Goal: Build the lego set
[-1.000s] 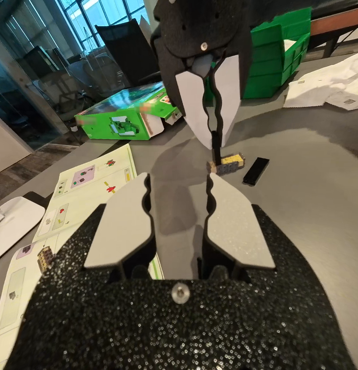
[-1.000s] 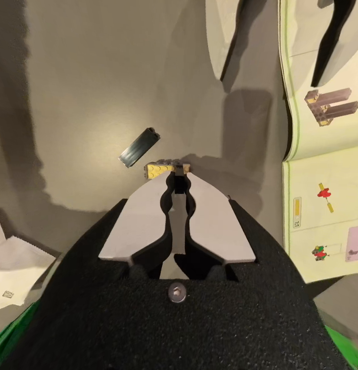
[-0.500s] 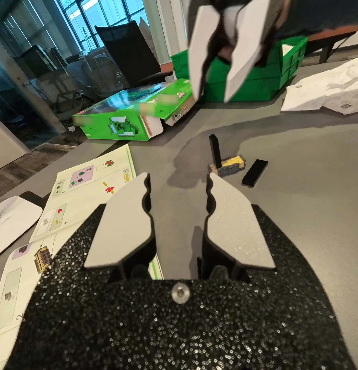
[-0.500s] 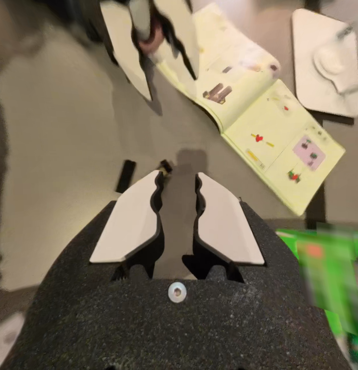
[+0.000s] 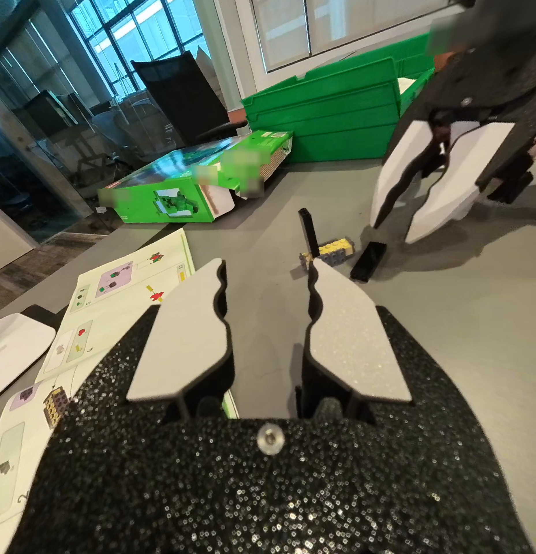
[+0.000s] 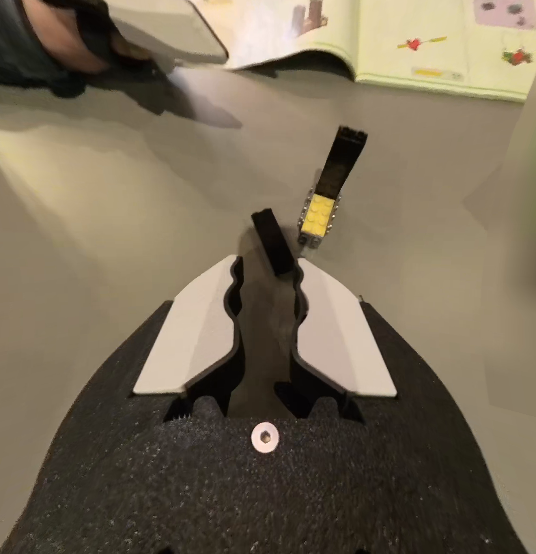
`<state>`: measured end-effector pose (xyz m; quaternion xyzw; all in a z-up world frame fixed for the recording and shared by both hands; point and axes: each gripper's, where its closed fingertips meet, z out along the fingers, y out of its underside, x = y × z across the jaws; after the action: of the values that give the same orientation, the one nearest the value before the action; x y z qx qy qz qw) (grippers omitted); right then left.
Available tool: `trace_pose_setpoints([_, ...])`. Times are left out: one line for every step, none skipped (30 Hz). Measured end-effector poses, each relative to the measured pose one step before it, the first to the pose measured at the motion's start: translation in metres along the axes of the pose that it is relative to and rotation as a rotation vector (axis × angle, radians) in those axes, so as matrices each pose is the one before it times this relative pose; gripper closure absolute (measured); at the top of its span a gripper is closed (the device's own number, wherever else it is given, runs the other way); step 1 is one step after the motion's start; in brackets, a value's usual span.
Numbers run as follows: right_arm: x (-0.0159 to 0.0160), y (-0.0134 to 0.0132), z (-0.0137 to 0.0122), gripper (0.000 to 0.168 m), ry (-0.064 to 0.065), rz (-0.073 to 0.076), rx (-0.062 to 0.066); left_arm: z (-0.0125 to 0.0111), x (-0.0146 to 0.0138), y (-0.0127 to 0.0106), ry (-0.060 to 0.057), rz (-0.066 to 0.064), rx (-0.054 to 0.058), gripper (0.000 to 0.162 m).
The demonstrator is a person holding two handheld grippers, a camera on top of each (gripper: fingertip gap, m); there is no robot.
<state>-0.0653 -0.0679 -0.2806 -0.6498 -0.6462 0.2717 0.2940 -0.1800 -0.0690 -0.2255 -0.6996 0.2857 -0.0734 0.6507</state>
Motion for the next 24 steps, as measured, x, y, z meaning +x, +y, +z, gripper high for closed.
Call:
trace_pose_setpoints([0.00222,-0.00457,-0.00173,0.137,0.0439,0.0043,0.0120,-0.00002,0.00012,-0.00023,-0.0004,0.0002,0.0015,0.110])
trace_pose_setpoints([0.00526,-0.00533,-0.00178,0.137,0.0581,0.0067,0.0088,-0.00015,0.00001,-0.00055,-0.0010,-0.0007,0.0037,0.110])
trace_pose_setpoints([0.00624,-0.00674,-0.00114,0.137,0.0556,0.0224,0.0153,-0.00039,-0.00027,-0.00077,-0.0029,-0.0018,0.0060,0.111])
trace_pose_setpoints([0.00416,-0.00667,0.00055,0.136,0.0309,0.0411,0.0138,-0.00059,-0.00063,-0.00113,-0.0047,-0.0029,0.0080,0.111])
trace_pose_setpoints([-0.00010,-0.00365,0.00304,0.134,-0.0071,0.0533,-0.0047,-0.00093,-0.00105,-0.00108,-0.0052,-0.0055,0.0091,0.111])
trace_pose_setpoints([-0.00027,0.00082,0.00528,0.127,-0.0113,0.0587,-0.0292,-0.00092,-0.00142,-0.00104,-0.0054,-0.0090,0.0090,0.111])
trace_pose_setpoints([0.00085,0.00371,0.00626,0.121,-0.0056,0.0395,-0.0406,-0.00098,-0.00167,-0.00112,-0.0053,-0.0113,0.0095,0.111])
trace_pose_setpoints([0.00225,0.00425,0.00602,0.119,0.0041,0.0119,-0.0373,-0.00104,-0.00193,-0.00121,-0.0058,-0.0122,0.0105,0.112])
trace_pose_setpoints([0.00290,0.00201,0.00495,0.120,0.0149,-0.0039,-0.0145,-0.00113,-0.00219,-0.00120,-0.0067,-0.0128,0.0105,0.112])
trace_pose_setpoints([0.00266,0.00039,0.00412,0.123,0.0147,-0.0086,-0.0019,-0.00116,-0.00240,-0.00096,-0.0074,-0.0129,0.0092,0.112])
trace_pose_setpoints([0.00184,0.00032,0.00375,0.123,0.0084,-0.0042,-0.0065,-0.00089,-0.00261,-0.00074,-0.0076,-0.0117,0.0071,0.112])
trace_pose_setpoints([0.00161,-0.00060,0.00318,0.124,0.0057,0.0003,-0.0057,-0.00079,-0.00260,-0.00035,-0.0083,-0.0099,0.0050,0.112])
trace_pose_setpoints([0.00154,-0.00179,0.00250,0.125,0.0057,-0.0018,-0.0004,-0.00072,-0.00250,-0.00027,-0.0088,-0.0086,0.0038,0.112])
trace_pose_setpoints([0.00087,-0.00141,0.00241,0.127,0.0009,-0.0060,-0.0056,-0.00073,-0.00205,-0.00035,-0.0075,-0.0064,0.0036,0.112])
trace_pose_setpoints([0.00152,-0.00033,0.00243,0.128,0.0036,-0.0048,-0.0163,-0.00062,-0.00179,-0.00029,-0.0076,-0.0034,0.0031,0.112])
trace_pose_setpoints([0.00093,0.00033,0.00263,0.129,-0.0016,-0.0089,-0.0213,-0.00054,-0.00135,-0.00002,-0.0079,-0.0037,0.0011,0.112])
trace_pose_setpoints([-0.00047,0.00019,0.00262,0.131,-0.0107,-0.0126,-0.0182,-0.00085,-0.00060,0.00002,-0.0059,-0.0119,-0.0015,0.113])
trace_pose_setpoints([-0.00149,0.00025,0.00243,0.137,-0.0190,-0.0129,-0.0130,-0.00129,0.00010,-0.00038,-0.0062,-0.0184,0.0013,0.113])
trace_pose_setpoints([-0.00017,0.00038,0.00214,0.143,-0.0122,0.0005,-0.0077,-0.00192,-0.00068,-0.00146,-0.0143,-0.0129,0.0099,0.114])
trace_pose_setpoints([0.00045,-0.00197,0.00070,0.144,-0.0105,0.0078,0.0107,-0.00258,-0.00239,-0.00214,-0.0261,-0.0047,0.0153,0.116])
trace_pose_setpoints([-0.00192,-0.00222,0.00056,0.144,-0.0286,-0.0011,0.0113,-0.00324,-0.00326,-0.00242,-0.0306,-0.0019,0.0155,0.116])
trace_pose_setpoints([-0.00194,-0.00282,0.00076,0.144,-0.0278,-0.0056,0.0121,-0.00423,-0.00354,-0.00308,-0.0309,-0.0032,0.0192,0.116])
trace_pose_setpoints([-0.00095,-0.00311,0.00081,0.144,-0.0216,-0.0139,0.0081,-0.00549,-0.00350,-0.00409,-0.0301,-0.0082,0.0265,0.116])
trace_pose_setpoints([-0.00357,-0.00484,0.00093,0.144,-0.0379,-0.0365,0.0131,-0.00637,-0.00301,-0.00428,-0.0254,-0.0136,0.0284,0.116])
